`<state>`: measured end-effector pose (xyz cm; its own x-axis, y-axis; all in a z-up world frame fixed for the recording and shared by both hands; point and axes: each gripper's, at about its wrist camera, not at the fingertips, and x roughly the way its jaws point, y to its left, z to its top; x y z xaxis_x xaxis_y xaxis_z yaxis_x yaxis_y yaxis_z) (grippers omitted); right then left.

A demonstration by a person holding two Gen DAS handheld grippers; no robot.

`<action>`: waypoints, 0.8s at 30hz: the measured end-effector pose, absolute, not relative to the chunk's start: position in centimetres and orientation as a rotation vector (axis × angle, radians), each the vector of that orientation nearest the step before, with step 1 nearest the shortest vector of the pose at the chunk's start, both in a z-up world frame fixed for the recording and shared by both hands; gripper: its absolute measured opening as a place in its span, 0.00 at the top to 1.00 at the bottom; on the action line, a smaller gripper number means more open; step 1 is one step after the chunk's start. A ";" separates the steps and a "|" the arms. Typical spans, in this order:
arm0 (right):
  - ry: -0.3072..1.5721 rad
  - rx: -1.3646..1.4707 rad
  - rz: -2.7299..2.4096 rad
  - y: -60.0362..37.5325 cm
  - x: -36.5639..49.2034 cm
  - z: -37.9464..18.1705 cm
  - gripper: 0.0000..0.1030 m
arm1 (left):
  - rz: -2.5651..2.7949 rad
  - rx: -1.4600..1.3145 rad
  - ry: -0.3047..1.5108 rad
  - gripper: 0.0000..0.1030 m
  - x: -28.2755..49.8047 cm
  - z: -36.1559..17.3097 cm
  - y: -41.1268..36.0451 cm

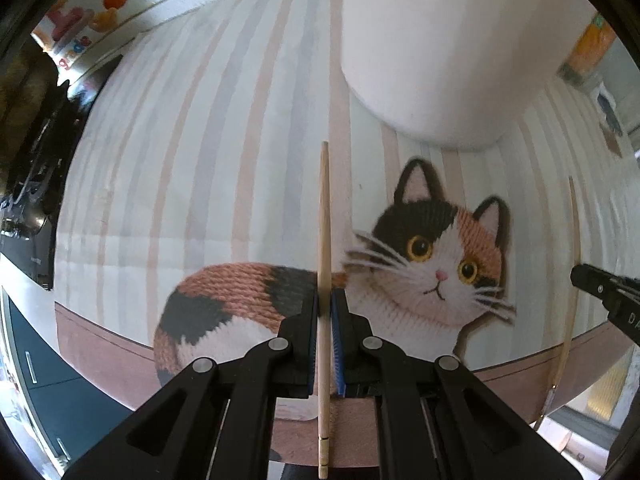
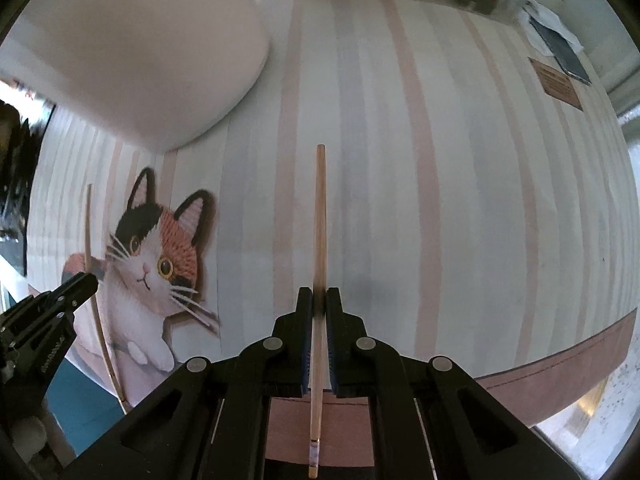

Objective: Organize utensils
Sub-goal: 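Lift the left tool's chopstick over the cream holder while the right tool carries its chopstick there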

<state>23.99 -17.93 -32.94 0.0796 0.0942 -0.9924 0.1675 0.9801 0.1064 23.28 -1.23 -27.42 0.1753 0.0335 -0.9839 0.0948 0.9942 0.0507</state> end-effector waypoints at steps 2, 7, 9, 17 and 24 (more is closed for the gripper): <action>1.477 0.230 -0.057 -18.0 24.1 -32.4 0.93 | -0.037 0.081 1.371 0.96 23.4 -26.1 -0.8; 1.404 0.289 -0.036 -17.9 24.7 -29.5 0.94 | -0.026 0.010 1.292 0.96 23.7 -22.4 0.0; 1.365 0.303 -0.025 -18.1 24.9 -28.0 0.94 | -0.026 -0.019 1.244 0.96 23.6 -20.3 0.2; 1.204 0.334 0.008 -21.7 24.8 -22.7 0.94 | -0.018 -0.031 1.040 0.96 24.0 -13.7 0.0; 1.118 0.313 0.009 -22.1 25.7 -19.9 0.94 | 0.000 0.005 0.942 0.96 24.3 -11.3 0.1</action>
<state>25.65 -22.06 -19.85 0.4423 0.1634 -0.8818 0.1489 0.9562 0.2519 24.34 0.05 -11.35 0.5885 0.0023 -0.8085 0.0024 1.0000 0.0047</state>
